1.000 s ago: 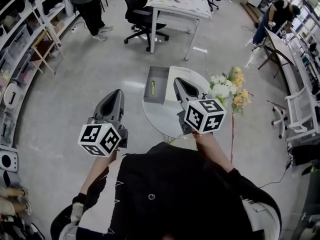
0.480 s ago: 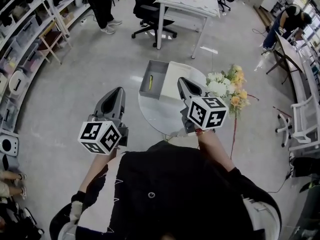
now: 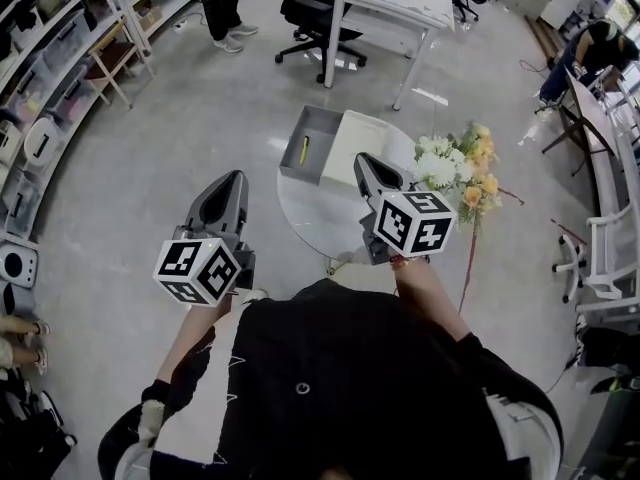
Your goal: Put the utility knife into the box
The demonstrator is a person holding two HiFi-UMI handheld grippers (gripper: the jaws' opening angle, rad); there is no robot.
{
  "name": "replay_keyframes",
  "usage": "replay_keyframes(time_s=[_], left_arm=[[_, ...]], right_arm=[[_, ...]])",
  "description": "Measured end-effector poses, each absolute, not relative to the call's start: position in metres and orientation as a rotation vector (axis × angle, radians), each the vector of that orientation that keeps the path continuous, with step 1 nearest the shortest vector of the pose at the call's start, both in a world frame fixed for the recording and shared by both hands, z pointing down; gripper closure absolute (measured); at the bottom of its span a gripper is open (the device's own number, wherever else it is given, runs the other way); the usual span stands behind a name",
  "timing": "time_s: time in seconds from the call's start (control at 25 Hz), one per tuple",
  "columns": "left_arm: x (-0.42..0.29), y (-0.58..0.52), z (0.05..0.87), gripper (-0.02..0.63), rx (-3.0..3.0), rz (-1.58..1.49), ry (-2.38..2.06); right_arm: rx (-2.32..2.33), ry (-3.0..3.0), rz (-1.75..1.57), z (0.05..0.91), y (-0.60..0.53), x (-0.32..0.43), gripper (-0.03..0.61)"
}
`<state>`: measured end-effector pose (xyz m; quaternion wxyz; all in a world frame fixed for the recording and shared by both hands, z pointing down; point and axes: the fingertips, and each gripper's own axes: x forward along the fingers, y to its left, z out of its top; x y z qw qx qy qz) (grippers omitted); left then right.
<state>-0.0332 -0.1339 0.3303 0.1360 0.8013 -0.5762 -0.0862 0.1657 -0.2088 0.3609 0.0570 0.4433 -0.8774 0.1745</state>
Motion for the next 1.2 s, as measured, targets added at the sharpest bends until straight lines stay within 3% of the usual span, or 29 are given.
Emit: replay_keyframes(time_s=[1.2], left_arm=[[-0.039,-0.122,0.33,0.603,2.299,-0.229,-1.721]], right_arm=[[1.273,-2.681,0.543,0.37,-0.205,0.154,0.574]])
